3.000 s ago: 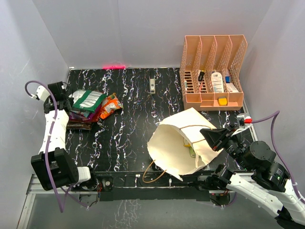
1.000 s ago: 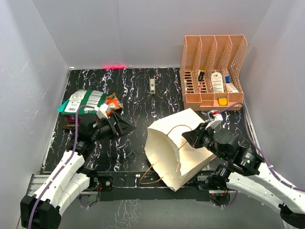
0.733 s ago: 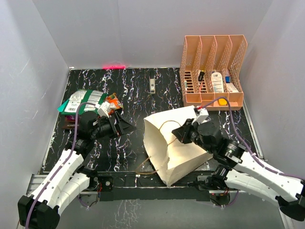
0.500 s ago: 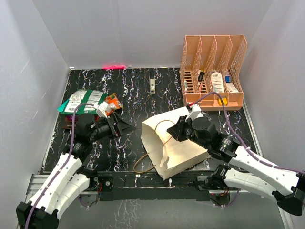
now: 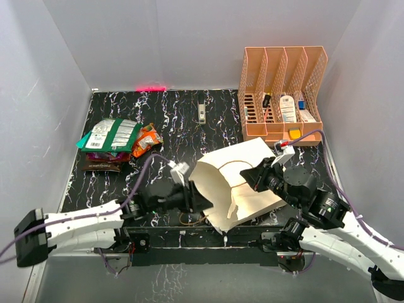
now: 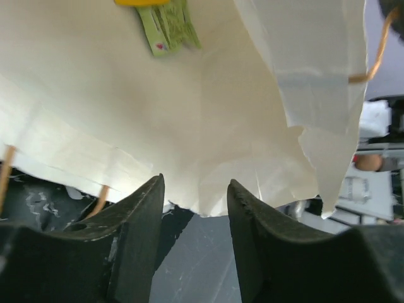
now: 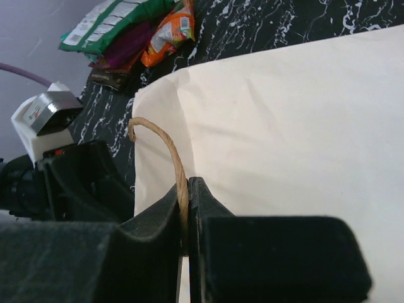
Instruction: Take the snacks out of the paper bag
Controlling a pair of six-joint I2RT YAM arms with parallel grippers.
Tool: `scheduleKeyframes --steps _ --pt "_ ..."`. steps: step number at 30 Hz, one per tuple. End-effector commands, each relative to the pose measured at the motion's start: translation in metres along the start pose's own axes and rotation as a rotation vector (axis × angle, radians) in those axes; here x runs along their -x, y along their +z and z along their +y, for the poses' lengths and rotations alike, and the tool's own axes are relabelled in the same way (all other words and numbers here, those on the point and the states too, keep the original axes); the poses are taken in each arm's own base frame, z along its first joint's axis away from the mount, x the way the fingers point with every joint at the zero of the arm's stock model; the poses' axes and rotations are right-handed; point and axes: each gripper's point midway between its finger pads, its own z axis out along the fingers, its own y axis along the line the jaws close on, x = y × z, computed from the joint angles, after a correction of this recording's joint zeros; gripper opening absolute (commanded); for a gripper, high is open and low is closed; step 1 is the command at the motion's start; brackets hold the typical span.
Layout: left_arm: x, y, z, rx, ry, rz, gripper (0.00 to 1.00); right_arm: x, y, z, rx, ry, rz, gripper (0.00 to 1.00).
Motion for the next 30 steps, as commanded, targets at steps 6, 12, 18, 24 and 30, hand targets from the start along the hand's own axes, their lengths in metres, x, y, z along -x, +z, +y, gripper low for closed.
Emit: scheduleKeyframes --steps 6,12,18,24,30 --pt "0.004 0.063 -0.026 0.078 0.139 -0.219 0.27 0.031 -0.019 0.011 0.002 0.006 -0.056 0.08" --pt "0.001 0.089 -0.031 0.023 0.141 -0.240 0.17 0.047 -0.036 0.019 0.030 -0.045 -0.073 0.08" --pt "-0.007 0.097 -0.032 -0.006 0.163 -0.230 0.17 0.054 -0.040 0.021 0.022 -0.058 -0.075 0.08" --pt "-0.004 0.098 -0.035 0.015 0.363 -0.352 0.19 0.057 -0.024 0.034 0.062 -0.054 -0.081 0.07" --pt "-0.008 0.126 -0.028 0.016 0.409 -0.391 0.16 0.069 -0.015 0.046 0.086 -0.059 -0.117 0.07"
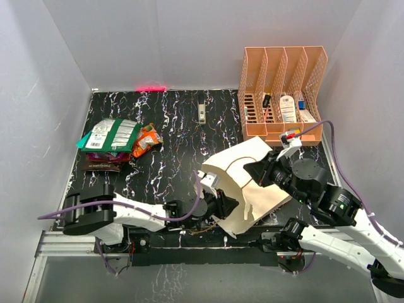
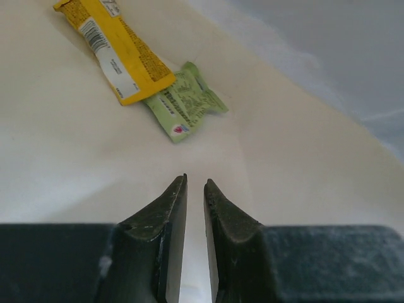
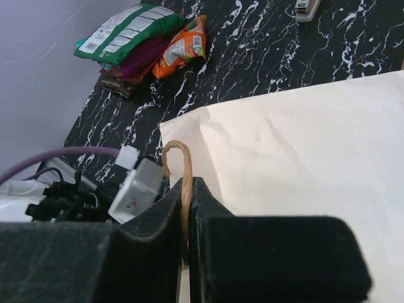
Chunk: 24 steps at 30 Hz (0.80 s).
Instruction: Take the snacks out of the paper bag
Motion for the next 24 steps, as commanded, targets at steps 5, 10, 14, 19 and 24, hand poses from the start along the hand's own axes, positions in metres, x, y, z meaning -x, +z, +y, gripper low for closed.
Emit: scheduleKeyframes --steps 5,10,14,19,24 --pt "0.005 0.027 -0.009 -0.047 -0.019 -0.131 0.17 0.055 -0.001 0.038 0.132 0.006 -0.182 0.07" --pt "0.003 0.034 -0.018 -0.095 -0.046 -0.144 0.16 0.054 0.003 0.042 0.144 -0.009 -0.167 0.07" --pt "-0.007 0.049 -0.010 -0.071 -0.016 -0.168 0.16 0.053 0.004 0.045 0.163 -0.008 -0.163 0.07" --pt "-0.016 0.071 -0.005 -0.029 0.020 -0.172 0.30 0.054 0.002 0.046 0.169 -0.005 -0.168 0.07" --pt "-0.007 0.091 0.003 0.041 0.082 -0.219 0.42 0.052 0.002 0.049 0.180 -0.008 -0.152 0.07"
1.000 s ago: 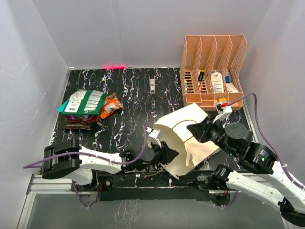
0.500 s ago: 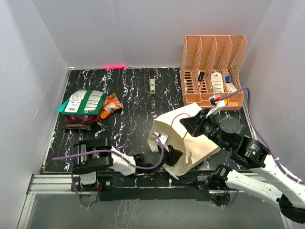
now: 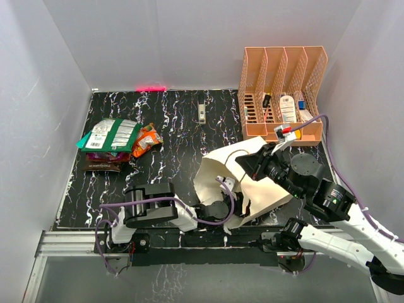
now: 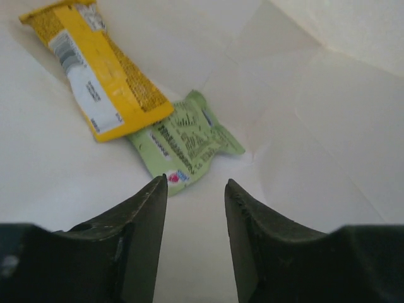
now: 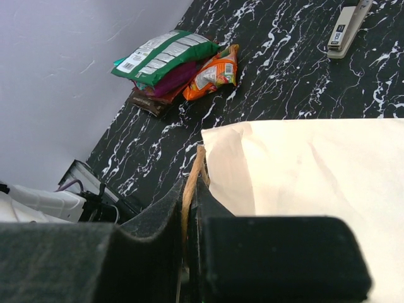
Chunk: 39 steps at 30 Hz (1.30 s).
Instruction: Take the snacks out of the paper bag
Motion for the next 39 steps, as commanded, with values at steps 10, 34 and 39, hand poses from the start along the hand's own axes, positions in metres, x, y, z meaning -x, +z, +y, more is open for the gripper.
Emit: scheduleKeyframes --steps 10,34,39 --pt "0.030 0.064 0.019 0.079 0.115 -0.149 0.60 0.033 -0.016 0.024 0.086 0.013 -0.070 0.07" --pt "0.017 0.076 0.107 0.259 0.198 -0.045 0.02 0.009 -0.040 -0.005 0.000 0.027 -0.030 0.07" --pt "0.052 0.041 0.082 0.186 0.173 -0.072 0.00 -0.015 -0.051 -0.027 -0.071 0.047 0.026 0.07"
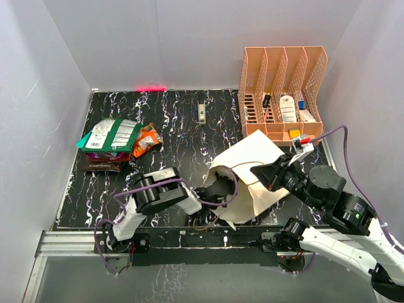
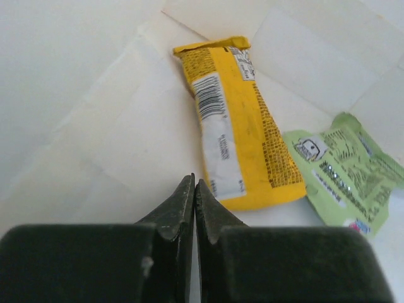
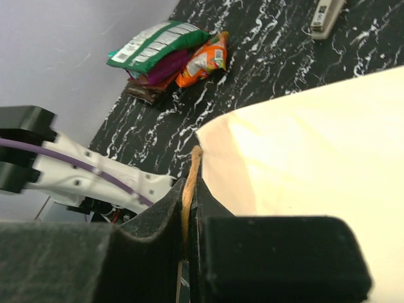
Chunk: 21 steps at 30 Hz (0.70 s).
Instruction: Take the snacks out of the paper bag
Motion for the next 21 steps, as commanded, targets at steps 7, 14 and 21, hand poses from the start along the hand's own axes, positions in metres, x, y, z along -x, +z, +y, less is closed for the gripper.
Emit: scheduleKeyframes --steps 7,14,21 --pt "0.051 -0.069 -0.038 -0.209 -0.040 0.024 0.00 -0.023 -0.026 -0.037 -0.127 0.083 0.014 0.07" --pt "0.042 -0.079 -0.054 -0.228 -0.036 0.023 0.00 -0.022 -0.022 -0.036 -0.130 0.088 0.015 0.07" --pt "0.035 -0.055 -0.060 -0.155 -0.013 -0.065 0.24 -0.011 -0.009 -0.016 -0.066 0.072 0.010 0.07"
